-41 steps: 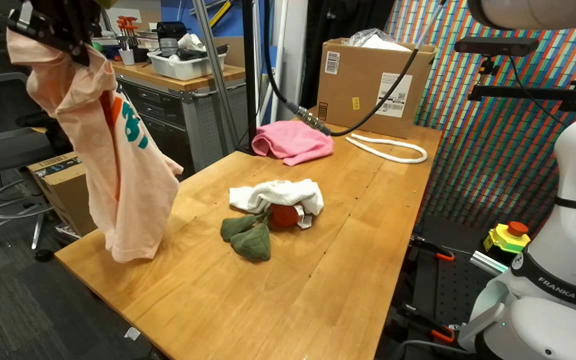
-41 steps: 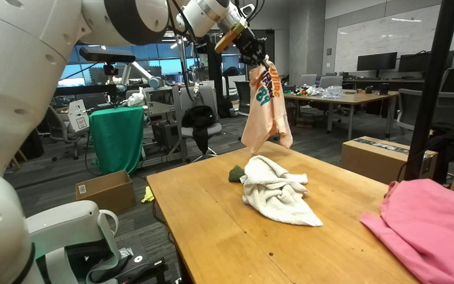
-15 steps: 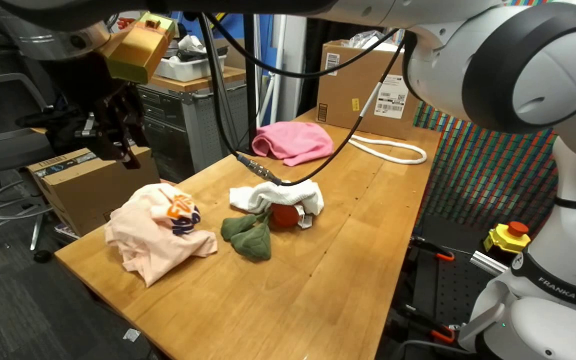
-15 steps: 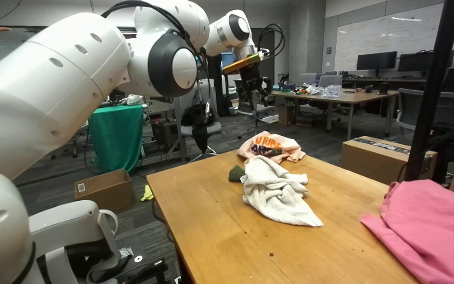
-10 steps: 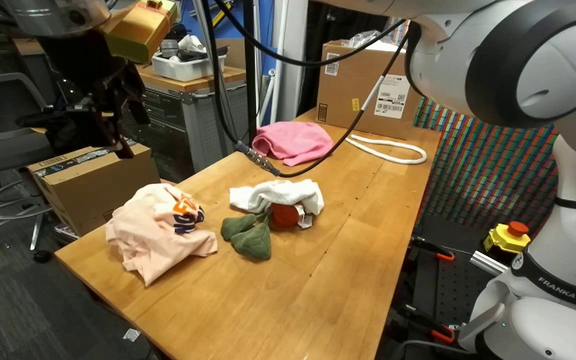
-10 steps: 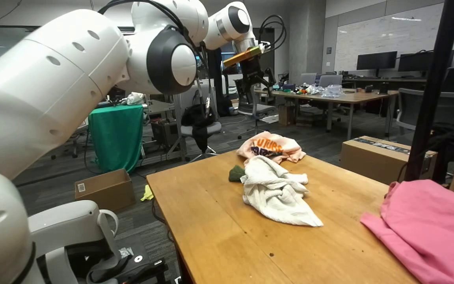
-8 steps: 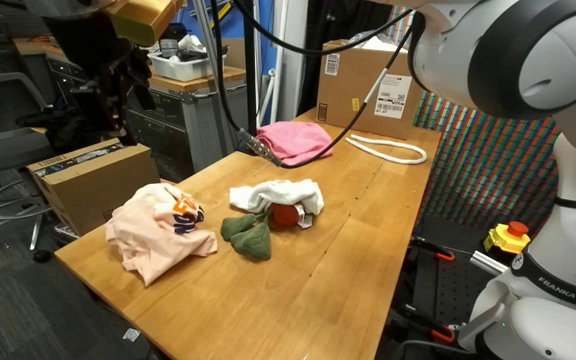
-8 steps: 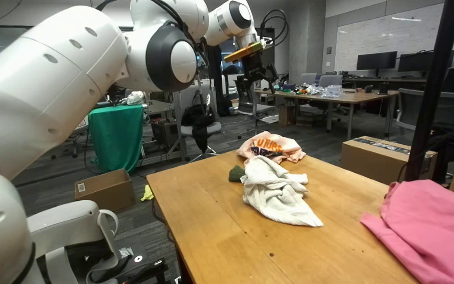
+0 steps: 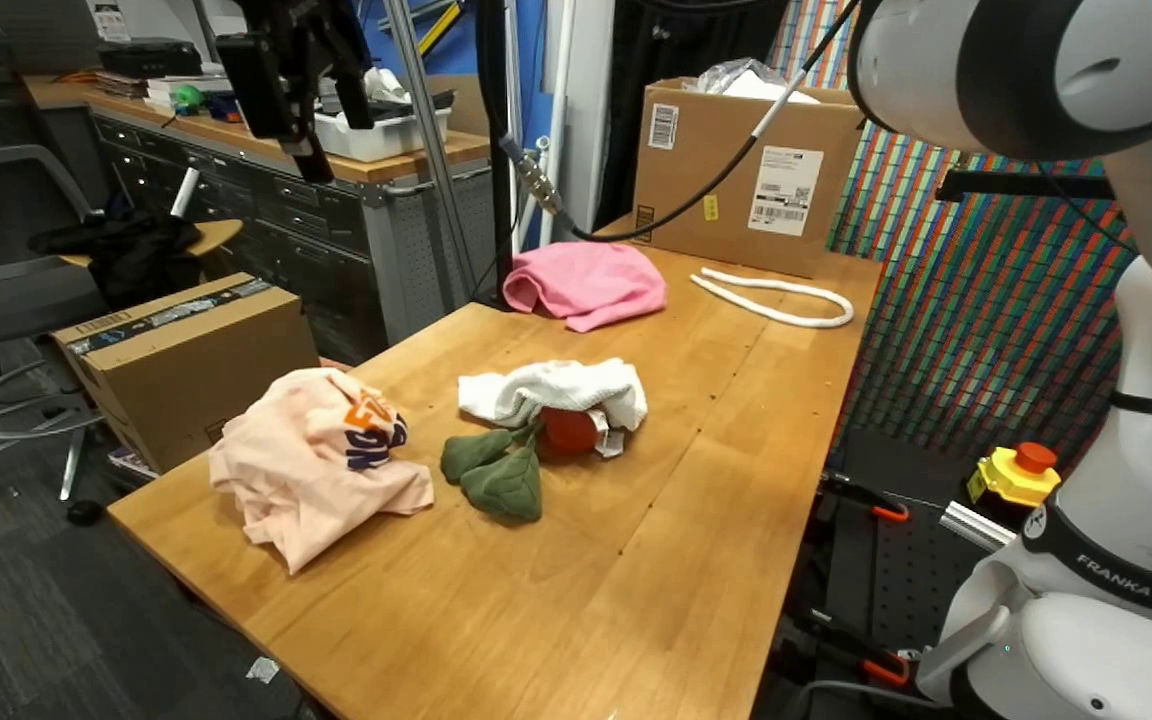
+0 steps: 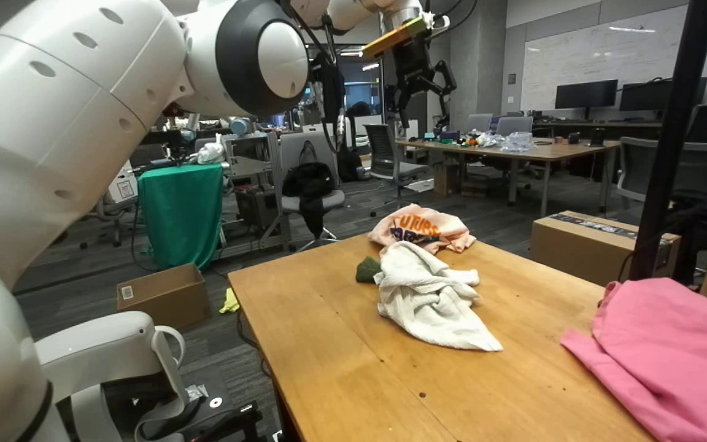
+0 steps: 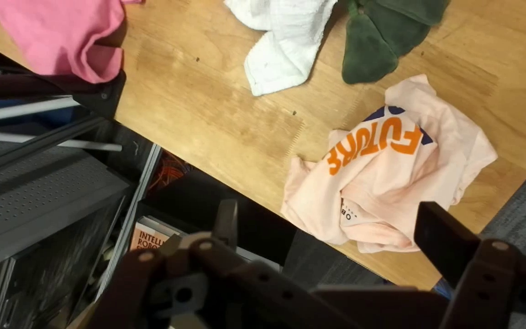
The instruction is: Spread the objects across the table
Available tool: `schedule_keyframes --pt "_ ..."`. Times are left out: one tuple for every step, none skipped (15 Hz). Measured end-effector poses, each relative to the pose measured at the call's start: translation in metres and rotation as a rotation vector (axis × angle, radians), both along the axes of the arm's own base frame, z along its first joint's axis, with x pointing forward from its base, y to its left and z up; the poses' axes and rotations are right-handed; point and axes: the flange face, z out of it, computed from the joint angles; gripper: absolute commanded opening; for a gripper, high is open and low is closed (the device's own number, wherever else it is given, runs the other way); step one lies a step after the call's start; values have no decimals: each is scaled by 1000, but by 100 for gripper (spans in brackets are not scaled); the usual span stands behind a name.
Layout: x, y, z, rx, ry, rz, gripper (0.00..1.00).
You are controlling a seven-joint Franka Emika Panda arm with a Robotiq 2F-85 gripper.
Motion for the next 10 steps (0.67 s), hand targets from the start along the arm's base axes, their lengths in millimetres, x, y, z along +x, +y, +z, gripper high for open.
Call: schedule_keyframes --pt "-6 -1 9 7 0 -5 100" --pt "-12 1 18 14 2 -6 100" --pt "-17 4 24 21 4 -5 100" --pt "-22 7 28 31 10 -3 100" --pt "-27 9 32 37 18 1 100" --pt "-32 12 33 40 26 6 100" --pt "-36 14 35 41 34 8 100" --pt "-40 16 35 40 42 9 100" --pt "-43 16 35 34 44 1 100" --pt "-44 14 34 30 42 -12 100"
